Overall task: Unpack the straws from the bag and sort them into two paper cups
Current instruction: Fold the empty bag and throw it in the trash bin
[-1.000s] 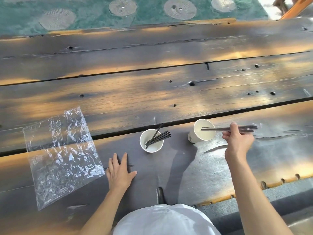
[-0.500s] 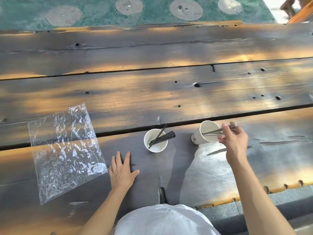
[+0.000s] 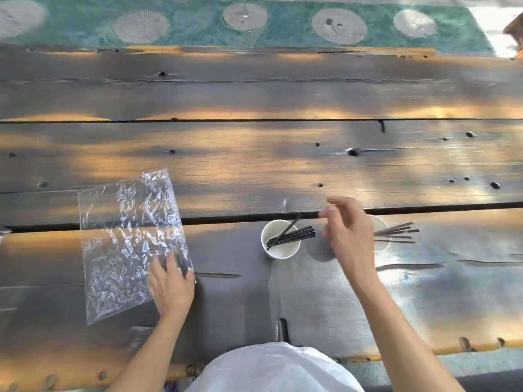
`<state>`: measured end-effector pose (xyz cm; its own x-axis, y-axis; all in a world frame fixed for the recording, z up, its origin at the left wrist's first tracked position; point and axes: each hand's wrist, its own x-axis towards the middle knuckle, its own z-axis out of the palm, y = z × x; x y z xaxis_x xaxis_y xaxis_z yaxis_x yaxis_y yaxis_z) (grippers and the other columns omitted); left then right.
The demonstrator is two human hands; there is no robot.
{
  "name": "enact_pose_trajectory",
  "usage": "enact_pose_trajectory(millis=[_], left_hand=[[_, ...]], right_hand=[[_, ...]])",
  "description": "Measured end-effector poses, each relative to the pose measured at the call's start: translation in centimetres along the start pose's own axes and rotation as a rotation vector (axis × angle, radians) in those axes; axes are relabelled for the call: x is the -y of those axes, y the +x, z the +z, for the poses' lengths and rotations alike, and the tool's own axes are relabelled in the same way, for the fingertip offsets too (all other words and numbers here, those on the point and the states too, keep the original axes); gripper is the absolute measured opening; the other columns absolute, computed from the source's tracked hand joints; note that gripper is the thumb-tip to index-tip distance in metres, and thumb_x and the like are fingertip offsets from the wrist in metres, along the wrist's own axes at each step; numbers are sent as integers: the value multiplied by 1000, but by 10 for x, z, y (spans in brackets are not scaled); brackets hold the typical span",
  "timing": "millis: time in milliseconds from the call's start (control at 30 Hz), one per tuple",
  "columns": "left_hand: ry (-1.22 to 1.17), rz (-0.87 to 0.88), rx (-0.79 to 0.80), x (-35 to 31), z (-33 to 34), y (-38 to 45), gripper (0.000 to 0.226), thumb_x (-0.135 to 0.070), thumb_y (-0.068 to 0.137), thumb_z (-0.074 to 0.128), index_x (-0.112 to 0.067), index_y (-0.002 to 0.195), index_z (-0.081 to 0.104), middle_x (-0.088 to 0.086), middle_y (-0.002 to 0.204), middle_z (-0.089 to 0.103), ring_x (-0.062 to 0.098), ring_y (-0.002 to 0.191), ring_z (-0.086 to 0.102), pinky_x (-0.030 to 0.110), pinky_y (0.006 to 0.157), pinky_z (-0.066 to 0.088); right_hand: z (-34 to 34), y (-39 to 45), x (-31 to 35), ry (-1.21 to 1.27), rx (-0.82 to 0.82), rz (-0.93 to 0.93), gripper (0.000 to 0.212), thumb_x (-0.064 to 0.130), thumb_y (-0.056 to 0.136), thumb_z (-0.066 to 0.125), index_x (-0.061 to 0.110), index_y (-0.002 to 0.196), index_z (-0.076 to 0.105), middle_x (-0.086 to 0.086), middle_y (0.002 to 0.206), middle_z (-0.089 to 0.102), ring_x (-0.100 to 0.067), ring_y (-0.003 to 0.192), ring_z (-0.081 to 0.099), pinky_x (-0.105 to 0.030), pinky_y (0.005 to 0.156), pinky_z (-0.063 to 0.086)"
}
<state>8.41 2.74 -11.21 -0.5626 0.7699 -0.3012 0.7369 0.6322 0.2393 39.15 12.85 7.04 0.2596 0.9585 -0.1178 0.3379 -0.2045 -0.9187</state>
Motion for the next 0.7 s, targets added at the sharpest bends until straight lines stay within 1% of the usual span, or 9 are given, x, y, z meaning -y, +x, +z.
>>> enact_pose_trajectory(millis=[67, 133, 233, 333, 433, 500, 567, 633, 700], left_hand=[[120, -14, 155, 19, 5, 5, 79, -50, 92, 55, -19, 156, 18, 18, 164, 5, 39, 150, 2, 54, 119, 11], [172, 29, 230, 24, 14, 0, 82, -59, 94, 44, -23, 157, 6, 15, 166, -4, 37, 151, -4, 54, 119, 10], [123, 39, 249, 7, 18, -23, 81, -62, 93, 42, -26, 157, 8, 11, 166, -2, 36, 151, -1, 53, 117, 15], [85, 131, 295, -12, 18, -52, 70, -60, 93, 42, -31, 154, 21, 5, 165, 10, 32, 149, 10, 49, 115, 21], [-194, 190, 316, -8, 15, -68, 52, -44, 94, 56, -28, 142, 45, 2, 152, 33, 26, 139, 29, 37, 111, 26], [-390, 91, 190, 9, 7, -60, 37, -28, 92, 62, -21, 128, 58, 0, 129, 47, 20, 123, 44, 31, 102, 33], [-458, -74, 22, 29, -7, -43, 21, -16, 91, 64, -16, 112, 62, -2, 111, 49, 19, 107, 51, 29, 92, 36], [-501, -229, -77, 48, -23, -24, 10, -7, 89, 65, -15, 93, 63, 0, 95, 52, 23, 89, 53, 33, 82, 39], [-534, -387, -96, 63, -35, -5, 7, -5, 89, 63, -12, 91, 65, 2, 88, 60, 22, 86, 52, 36, 82, 43]], right_hand=[[27, -22, 9, -17, 184, -32, 14, 9, 93, 57, 16, 99, 67, 3, 69, 68, -9, 54, 59, -19, 56, 47], [57, -42, 5, -55, 423, -38, 13, 12, 94, 55, 19, 96, 66, -1, 74, 70, -11, 55, 62, -25, 60, 52], [98, -64, -17, -217, 722, -11, 17, 16, 94, 53, 17, 105, 67, -3, 86, 70, -18, 67, 65, -29, 70, 53], [123, -76, -40, -396, 904, 74, 22, 9, 95, 52, 8, 109, 68, -9, 111, 71, -22, 96, 65, -21, 84, 45], [134, -76, -68, -491, 929, 201, 18, 11, 92, 52, 14, 98, 69, -10, 112, 73, -25, 105, 66, -29, 91, 49], [139, -71, -85, -518, 889, 288, 17, 14, 90, 53, 20, 94, 68, -6, 106, 73, -25, 99, 66, -32, 89, 50], [145, -64, -88, -411, 816, 442, 16, 9, 92, 49, 21, 90, 60, -4, 90, 66, -21, 76, 61, -32, 70, 50], [152, -56, -80, -255, 733, 623, 18, 1, 95, 43, 13, 104, 53, -4, 80, 57, -18, 57, 51, -26, 50, 39], [160, -45, -77, -165, 696, 681, 26, -1, 95, 41, 12, 117, 46, -11, 84, 59, -19, 53, 49, -25, 48, 34]])
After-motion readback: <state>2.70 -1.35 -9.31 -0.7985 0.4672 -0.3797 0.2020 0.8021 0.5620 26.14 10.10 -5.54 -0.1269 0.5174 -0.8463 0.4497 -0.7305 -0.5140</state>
